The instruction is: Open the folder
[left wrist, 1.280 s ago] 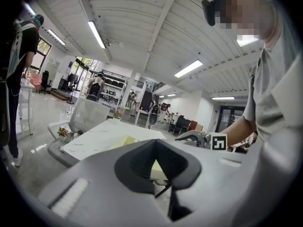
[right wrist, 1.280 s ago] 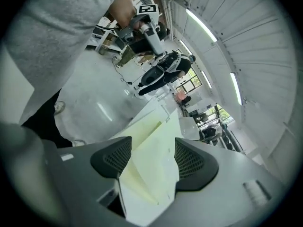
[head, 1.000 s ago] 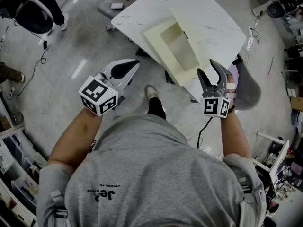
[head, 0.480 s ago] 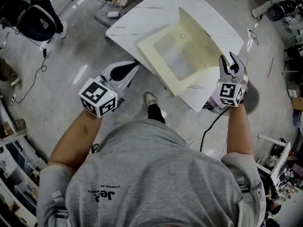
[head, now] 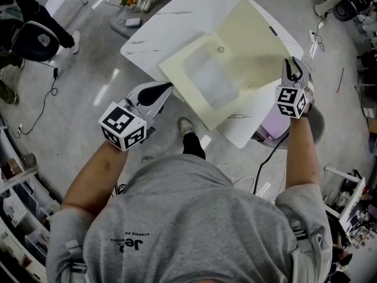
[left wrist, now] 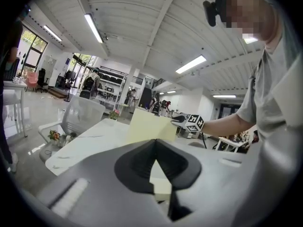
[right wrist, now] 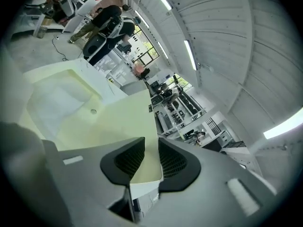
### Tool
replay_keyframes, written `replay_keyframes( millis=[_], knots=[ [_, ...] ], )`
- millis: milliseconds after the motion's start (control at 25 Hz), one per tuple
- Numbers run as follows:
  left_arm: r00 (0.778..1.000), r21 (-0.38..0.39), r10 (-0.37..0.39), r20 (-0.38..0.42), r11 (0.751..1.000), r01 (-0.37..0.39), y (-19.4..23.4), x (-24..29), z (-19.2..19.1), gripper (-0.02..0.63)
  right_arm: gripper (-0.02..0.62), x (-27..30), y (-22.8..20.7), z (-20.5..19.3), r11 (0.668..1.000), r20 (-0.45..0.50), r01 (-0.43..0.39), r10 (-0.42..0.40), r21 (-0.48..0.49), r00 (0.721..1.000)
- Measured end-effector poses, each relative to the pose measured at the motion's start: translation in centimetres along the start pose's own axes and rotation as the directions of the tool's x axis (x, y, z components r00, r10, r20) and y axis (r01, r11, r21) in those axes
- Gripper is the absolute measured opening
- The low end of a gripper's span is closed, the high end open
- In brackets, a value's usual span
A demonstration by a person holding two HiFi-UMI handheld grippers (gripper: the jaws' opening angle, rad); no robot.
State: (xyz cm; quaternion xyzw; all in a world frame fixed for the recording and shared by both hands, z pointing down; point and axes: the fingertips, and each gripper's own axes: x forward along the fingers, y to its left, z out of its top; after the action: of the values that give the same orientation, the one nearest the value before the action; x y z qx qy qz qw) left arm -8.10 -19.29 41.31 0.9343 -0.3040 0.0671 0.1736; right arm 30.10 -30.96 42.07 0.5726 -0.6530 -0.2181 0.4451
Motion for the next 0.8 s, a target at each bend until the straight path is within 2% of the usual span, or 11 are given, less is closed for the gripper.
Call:
replay_keyframes(
  millis=[240,600,800],
  knots=[
    [1.0,-0.012,-0.011,-0.016,1.0,0.011,0.8,3.9,0.4,0.058,0.089,4.5,-0.7,-4.0,1.0,-0.074,-0.009,0.008,-0.02,0.997],
    [0.998,-0.035,-0.036,-0.059,0.999,0.034,1.8,10.5,0.3,0.057,0.097,10.2,0.3,-9.8,0.997,-0.166,-0.069,0.072,0.025,0.983],
    [0.995,-0.04,-0.046,-0.09,0.998,0.043,1.8,13.6,-0.2,0.057,0.083,12.5,2.5,-12.5,0.986,-0.188,-0.153,0.164,0.074,0.968]
  ],
)
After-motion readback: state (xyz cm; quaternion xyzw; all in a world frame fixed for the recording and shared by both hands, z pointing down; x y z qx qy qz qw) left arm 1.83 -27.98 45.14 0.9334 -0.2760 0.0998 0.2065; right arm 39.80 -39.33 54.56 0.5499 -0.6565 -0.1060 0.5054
